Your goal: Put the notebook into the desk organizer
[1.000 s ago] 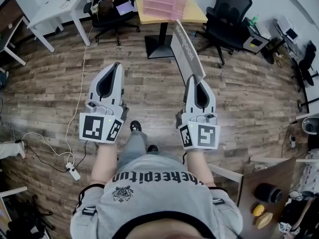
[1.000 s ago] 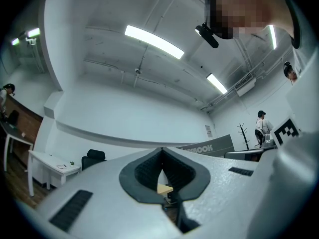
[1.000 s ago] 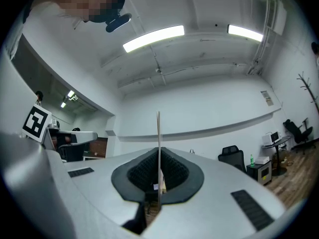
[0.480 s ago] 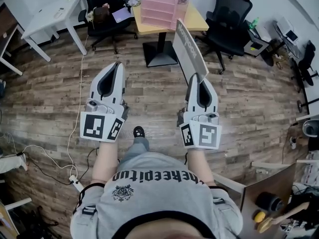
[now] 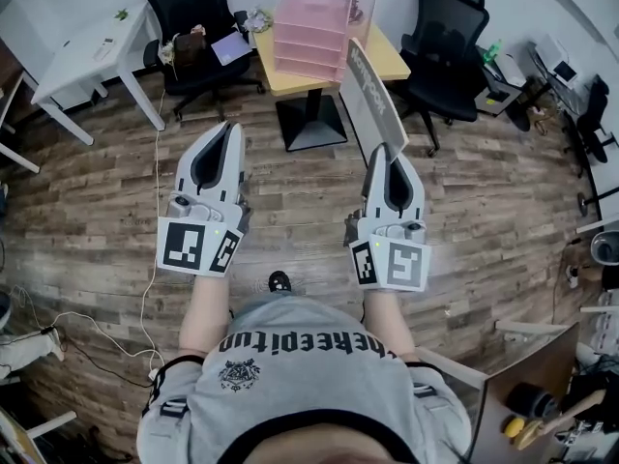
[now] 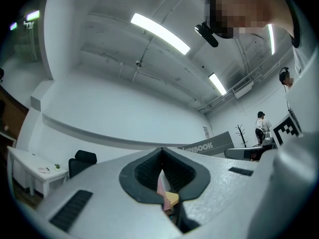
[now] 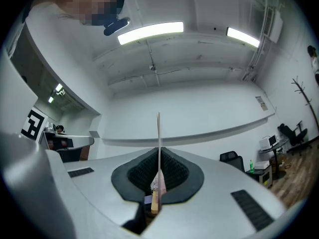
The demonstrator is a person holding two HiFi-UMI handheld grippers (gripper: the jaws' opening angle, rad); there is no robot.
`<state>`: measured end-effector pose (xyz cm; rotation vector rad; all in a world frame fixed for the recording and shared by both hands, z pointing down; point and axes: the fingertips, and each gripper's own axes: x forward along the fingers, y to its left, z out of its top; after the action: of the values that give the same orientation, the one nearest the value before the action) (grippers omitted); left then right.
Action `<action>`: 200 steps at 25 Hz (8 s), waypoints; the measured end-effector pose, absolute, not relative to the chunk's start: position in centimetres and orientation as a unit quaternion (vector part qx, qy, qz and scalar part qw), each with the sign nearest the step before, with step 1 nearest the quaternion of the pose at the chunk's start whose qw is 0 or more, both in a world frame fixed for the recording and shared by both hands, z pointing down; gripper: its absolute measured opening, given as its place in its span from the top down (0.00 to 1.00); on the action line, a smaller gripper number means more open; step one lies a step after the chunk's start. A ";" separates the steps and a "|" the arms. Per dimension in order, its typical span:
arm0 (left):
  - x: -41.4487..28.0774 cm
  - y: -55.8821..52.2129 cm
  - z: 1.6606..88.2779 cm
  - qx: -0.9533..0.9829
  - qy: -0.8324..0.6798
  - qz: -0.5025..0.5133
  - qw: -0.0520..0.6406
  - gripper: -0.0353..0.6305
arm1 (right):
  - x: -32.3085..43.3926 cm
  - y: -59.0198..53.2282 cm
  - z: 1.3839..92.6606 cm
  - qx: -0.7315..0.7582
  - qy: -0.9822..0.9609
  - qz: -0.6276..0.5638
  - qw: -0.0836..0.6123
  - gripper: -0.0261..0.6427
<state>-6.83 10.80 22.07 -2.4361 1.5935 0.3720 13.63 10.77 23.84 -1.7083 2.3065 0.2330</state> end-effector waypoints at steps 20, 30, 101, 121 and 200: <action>-12.8 2.0 24.8 -0.838 0.525 0.121 0.087 0.94 | 7.4 2.8 26.2 -0.604 0.784 0.071 0.121 0.95; -14.4 -3.1 25.2 -0.831 0.537 0.120 0.089 0.94 | 6.3 -2.9 26.6 -0.598 0.790 0.072 0.119 0.95; -16.6 -29.5 28.9 -0.768 0.632 0.087 0.055 0.94 | 0.4 -34.9 49.5 -0.348 0.705 0.490 -0.377 0.95; -17.6 -30.1 30.1 -0.757 0.648 0.070 0.048 0.94 | 0.5 -40.2 57.2 -0.316 0.705 0.420 -0.476 0.94; -19.6 -31.2 29.6 -0.779 0.623 0.058 0.044 0.94 | -0.7 -43.0 55.8 -0.412 0.840 -0.001 -0.353 0.96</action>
<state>-19.62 -31.19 29.63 -2.3821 1.9031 0.1764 -0.69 -43.04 55.82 -1.7014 3.4676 -0.0041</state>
